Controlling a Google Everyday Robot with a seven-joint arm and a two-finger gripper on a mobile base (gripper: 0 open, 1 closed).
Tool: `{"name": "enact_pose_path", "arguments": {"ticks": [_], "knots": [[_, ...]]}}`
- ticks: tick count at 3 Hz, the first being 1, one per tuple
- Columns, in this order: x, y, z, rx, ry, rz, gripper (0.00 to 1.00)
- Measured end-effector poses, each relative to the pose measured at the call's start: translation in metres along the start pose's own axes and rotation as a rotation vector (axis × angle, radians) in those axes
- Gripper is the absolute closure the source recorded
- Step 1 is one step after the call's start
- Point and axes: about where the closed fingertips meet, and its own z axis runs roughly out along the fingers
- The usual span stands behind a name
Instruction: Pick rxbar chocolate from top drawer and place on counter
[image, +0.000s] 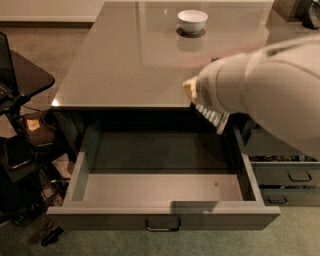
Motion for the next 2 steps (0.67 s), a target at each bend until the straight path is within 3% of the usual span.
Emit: {"name": "enact_pose_path", "arguments": {"ticks": [1, 2], "knots": [[-0.053, 0.0, -0.003, 0.051, 0.025, -0.063, 1.0], [-0.097, 0.035, 0.074, -0.023, 0.103, -0.211, 1.0]]}}
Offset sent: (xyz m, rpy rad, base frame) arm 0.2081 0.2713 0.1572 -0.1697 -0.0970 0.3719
